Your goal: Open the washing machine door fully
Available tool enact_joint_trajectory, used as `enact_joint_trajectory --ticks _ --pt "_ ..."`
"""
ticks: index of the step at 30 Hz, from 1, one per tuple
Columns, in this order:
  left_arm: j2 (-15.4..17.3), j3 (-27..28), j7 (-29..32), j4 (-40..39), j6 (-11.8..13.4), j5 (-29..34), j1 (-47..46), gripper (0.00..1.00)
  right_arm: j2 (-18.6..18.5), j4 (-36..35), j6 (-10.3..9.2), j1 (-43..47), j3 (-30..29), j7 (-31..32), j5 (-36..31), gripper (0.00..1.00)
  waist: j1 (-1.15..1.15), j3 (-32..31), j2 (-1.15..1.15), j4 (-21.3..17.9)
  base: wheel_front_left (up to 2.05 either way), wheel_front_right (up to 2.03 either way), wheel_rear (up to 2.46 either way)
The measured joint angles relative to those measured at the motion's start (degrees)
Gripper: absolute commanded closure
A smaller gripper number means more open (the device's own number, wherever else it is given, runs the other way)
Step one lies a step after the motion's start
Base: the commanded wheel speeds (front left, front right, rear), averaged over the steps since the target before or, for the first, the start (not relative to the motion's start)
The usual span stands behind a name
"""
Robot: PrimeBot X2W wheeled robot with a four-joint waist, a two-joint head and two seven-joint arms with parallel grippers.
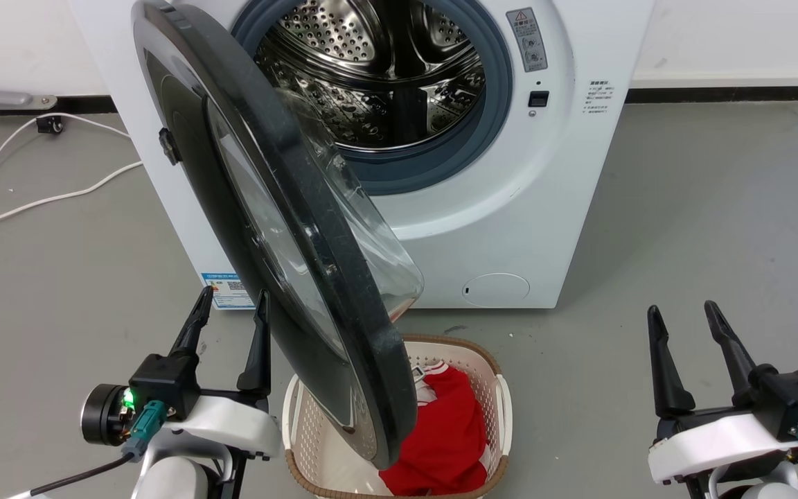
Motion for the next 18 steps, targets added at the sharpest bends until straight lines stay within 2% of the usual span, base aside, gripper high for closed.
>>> enact_joint_trajectory --ticks 13,14,15,16,18 --pt "0.2 0.0 0.0 0.0 0.0 0.2 0.0 0.00 0.0 1.6 0.00 -1.1 0.4 -0.9 0.1 0.00 0.00 0.3 0.00 -0.1 0.00 0.00 0.00" --pt "0.2 0.0 0.0 0.0 0.0 0.2 0.0 0.15 0.0 1.7 0.00 -1.2 0.4 -1.0 0.1 0.00 0.00 0.3 0.00 -0.1 0.00 0.00 0.00" --pt "0.2 0.0 0.0 0.0 -0.1 0.2 0.0 0.67 0.0 1.7 0.00 -1.3 0.4 -1.0 0.1 0.00 0.00 0.3 0.00 -0.1 0.00 0.00 0.00" --pt "0.2 0.0 0.0 0.0 -0.1 0.2 0.0 1.00 0.0 1.8 0.00 -1.3 0.3 -1.1 0.1 0.00 0.00 0.3 0.00 -0.1 0.00 0.00 0.00" --pt "0.2 0.0 0.0 -0.2 -0.1 0.1 0.0 1.00 0.0 1.8 0.00 -1.3 0.3 -1.1 0.1 0.00 0.00 0.3 0.00 -0.1 0.00 0.00 0.00"
